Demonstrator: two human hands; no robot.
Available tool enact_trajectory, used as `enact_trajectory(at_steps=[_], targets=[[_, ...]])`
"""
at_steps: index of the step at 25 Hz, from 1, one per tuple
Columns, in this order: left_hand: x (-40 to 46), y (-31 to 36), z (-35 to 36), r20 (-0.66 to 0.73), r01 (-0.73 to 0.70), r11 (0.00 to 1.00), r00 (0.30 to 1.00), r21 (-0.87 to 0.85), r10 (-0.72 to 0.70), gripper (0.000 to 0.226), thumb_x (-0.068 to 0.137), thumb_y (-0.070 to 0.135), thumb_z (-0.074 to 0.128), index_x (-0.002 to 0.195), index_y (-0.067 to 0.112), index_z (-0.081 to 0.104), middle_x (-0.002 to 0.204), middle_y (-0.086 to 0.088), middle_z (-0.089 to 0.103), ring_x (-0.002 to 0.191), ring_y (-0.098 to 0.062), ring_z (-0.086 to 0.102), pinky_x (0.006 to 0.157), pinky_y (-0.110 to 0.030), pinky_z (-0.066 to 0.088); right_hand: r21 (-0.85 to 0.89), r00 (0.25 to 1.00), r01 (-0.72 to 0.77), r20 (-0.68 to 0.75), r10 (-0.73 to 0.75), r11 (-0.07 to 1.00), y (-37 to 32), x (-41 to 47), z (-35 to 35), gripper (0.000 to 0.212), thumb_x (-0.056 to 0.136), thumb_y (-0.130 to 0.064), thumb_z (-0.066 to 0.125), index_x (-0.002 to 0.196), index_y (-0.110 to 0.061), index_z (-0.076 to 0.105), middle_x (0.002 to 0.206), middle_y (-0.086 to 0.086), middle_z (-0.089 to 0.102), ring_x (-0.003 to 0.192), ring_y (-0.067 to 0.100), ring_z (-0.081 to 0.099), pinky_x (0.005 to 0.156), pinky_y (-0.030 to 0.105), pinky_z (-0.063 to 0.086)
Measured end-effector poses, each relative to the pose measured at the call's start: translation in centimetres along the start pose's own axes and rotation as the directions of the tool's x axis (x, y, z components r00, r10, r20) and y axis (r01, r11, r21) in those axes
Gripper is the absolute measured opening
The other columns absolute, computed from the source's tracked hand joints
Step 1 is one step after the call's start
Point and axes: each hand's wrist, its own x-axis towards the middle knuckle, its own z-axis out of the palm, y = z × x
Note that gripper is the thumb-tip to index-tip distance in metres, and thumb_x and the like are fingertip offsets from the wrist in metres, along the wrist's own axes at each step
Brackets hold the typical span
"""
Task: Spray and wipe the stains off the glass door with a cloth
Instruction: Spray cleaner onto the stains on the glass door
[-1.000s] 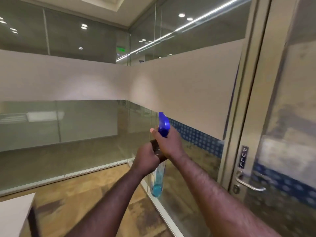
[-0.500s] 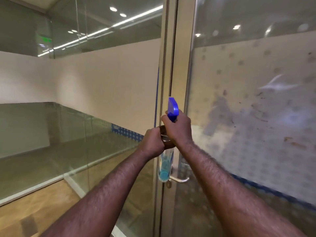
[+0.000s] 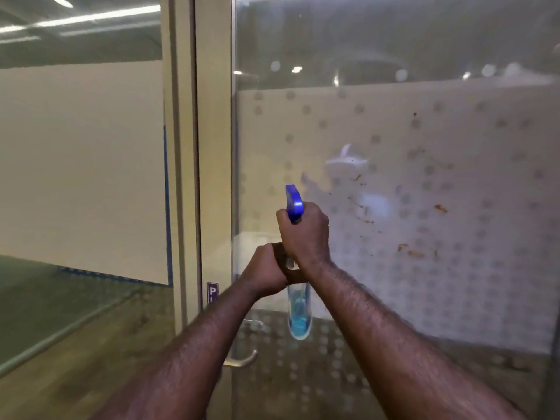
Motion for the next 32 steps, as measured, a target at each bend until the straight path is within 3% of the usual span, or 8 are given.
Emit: enact_trajectory(at_steps=[10,12,20,25,32], targets=[[2.3,-3.8,0.6,0.043,-0.055,0.997,0.997,-0.056,0.057,0.018,0.068,0.028,0.084,0.073,0.023,0.067,0.065,0.018,0.071,0.064,0.001,0.067,0.055,-0.014,0.048,-0.166,0.999,-0.034,0.017,0.037,0.986,2.5,0.9,3.2,0.02,0.082,-0.025,0.064,0.071,-0.015,0.051,0.064,-0.005,0.046,0.053,0.004,0.04,0.049,0.017,0.028],[2.3,-4.4,0.4,0.025,-0.047,0.997,0.998,-0.059,0.049,0.019,0.07,0.024,0.084,0.071,0.024,0.065,0.06,0.022,0.068,0.06,0.006,0.064,0.051,-0.01,0.044,-0.192,0.998,-0.036,0.048,0.046,0.981,2.6,0.9,3.8,0.02,0.082,-0.026,0.063,0.073,-0.014,0.051,0.066,-0.003,0.048,0.053,0.005,0.04,0.048,0.017,0.027],[2.8,-3.5,0.9,-0.016,-0.04,0.998,0.999,-0.043,0.039,0.021,0.074,0.023,0.082,0.079,0.03,0.064,0.066,0.019,0.068,0.069,0.007,0.066,0.061,-0.013,0.046,-0.163,0.997,-0.023,0.064,0.034,0.986,2.9,1.8,3.2,0.017,0.082,-0.028,0.065,0.084,-0.013,0.055,0.069,-0.004,0.049,0.056,0.006,0.043,0.05,0.017,0.031],[3.9,-1.6,1.5,-0.047,-0.063,0.997,0.997,-0.047,0.06,0.02,0.072,0.025,0.083,0.078,0.029,0.065,0.07,0.015,0.069,0.07,0.003,0.067,0.062,-0.016,0.048,-0.145,0.998,0.03,0.05,-0.023,0.989,2.7,3.5,1.5,0.015,0.081,-0.027,0.063,0.075,-0.016,0.054,0.067,-0.001,0.05,0.058,0.009,0.046,0.054,0.023,0.038],[6.6,2.0,-0.7,-0.111,-0.082,0.997,0.991,-0.01,0.08,0.017,0.072,0.028,0.083,0.074,0.026,0.066,0.06,0.018,0.069,0.062,0.006,0.066,0.058,-0.019,0.047,-0.111,0.994,0.107,0.046,-0.102,0.988,-1.0,7.1,0.0,0.022,0.081,-0.027,0.061,0.065,-0.017,0.049,0.06,-0.004,0.048,0.052,0.008,0.042,0.049,0.023,0.031]])
